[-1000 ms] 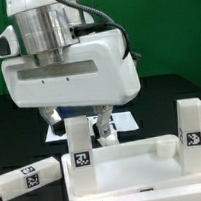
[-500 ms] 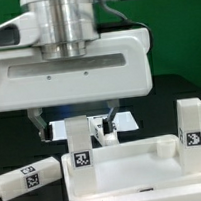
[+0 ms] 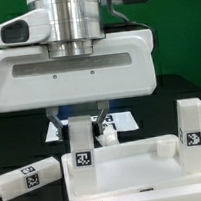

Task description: Assemble desk

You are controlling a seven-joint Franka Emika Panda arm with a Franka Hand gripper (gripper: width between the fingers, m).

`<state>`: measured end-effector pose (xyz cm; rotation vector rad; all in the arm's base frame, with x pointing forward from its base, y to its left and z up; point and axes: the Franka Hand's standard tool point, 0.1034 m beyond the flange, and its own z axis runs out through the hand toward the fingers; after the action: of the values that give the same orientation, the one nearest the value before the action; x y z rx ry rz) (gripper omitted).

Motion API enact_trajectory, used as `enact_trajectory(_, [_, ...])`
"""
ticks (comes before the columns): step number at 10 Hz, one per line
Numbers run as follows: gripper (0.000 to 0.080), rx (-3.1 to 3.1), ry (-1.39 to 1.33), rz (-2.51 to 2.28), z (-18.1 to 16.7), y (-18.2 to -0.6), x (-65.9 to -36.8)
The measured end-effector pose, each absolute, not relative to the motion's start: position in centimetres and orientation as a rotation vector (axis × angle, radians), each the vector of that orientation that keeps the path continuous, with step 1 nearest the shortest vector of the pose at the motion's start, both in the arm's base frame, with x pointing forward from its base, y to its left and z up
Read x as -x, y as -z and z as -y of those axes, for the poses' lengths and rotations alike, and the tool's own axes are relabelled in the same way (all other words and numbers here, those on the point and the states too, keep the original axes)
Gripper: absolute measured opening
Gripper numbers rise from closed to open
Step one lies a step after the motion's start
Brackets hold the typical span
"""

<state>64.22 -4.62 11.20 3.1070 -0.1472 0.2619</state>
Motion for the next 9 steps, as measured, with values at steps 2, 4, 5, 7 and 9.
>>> enact_trajectory(2, [0.0284,-3.092,-0.265,0.428,4.9,-11.2,-64.2])
enact_trajectory(4, [0.0284,-3.005,-0.248,0.927,5.5,-11.2,-64.0])
enact_trajectory(5, [0.0284,-2.911,-0.186,1.308,5.7,-11.1,-63.6])
enact_trajectory(7, [0.0284,-2.852,-0.14,1.464,5.8,-11.2,-63.6])
enact_trajectory(9, [0.0284,-2.748,-0.128,1.664,5.9,-11.1,-63.5])
